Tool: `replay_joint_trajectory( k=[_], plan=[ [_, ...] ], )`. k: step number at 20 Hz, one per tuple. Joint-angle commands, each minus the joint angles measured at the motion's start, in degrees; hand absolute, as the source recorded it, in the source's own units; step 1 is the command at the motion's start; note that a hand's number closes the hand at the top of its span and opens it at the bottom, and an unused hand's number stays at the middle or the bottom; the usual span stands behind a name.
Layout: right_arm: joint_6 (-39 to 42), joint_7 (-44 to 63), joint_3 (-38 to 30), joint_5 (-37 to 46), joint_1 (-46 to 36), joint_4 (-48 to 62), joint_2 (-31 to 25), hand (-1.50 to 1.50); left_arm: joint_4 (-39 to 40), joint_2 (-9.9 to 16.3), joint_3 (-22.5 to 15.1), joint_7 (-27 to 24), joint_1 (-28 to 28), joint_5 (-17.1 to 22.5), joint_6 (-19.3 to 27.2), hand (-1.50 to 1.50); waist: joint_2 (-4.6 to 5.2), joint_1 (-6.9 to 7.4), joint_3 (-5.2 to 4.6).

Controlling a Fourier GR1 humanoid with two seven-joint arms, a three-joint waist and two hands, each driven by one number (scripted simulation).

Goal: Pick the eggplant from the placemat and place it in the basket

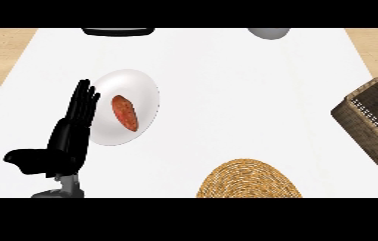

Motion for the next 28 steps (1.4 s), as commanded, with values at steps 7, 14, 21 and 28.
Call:
replay_joint_trajectory(
  k=[7,14,21,28],
  plan=[
    [9.0,-6.5,-4.6,-6.2,-2.4,4.1,0.5,-1.5,-0.6,-0.3,0.0,1.6,-1.1,-1.0,0.8,0.0,-0.13,-0.74,-0.01],
    [6.3,-3.1,-9.3,-10.3,-9.0,9.9,0.4,-1.5,-2.4,-1.6,-1.5,2.7,-0.3,-1.6,1.4,0.0,-0.08,-0.29,0.0],
    [11.5,0.9,-12.3,-11.8,-15.8,23.2,-8.3,-1.5,2.4,-1.2,-0.6,-3.1,1.8,-1.1,-0.8,0.0,0.17,0.38,0.03],
    [22.2,-0.1,-15.2,-15.9,-16.0,31.2,-13.9,-1.5,1.7,-0.2,0.5,-3.5,1.9,0.8,-2.6,0.0,0.25,0.36,0.21]
  ],
)
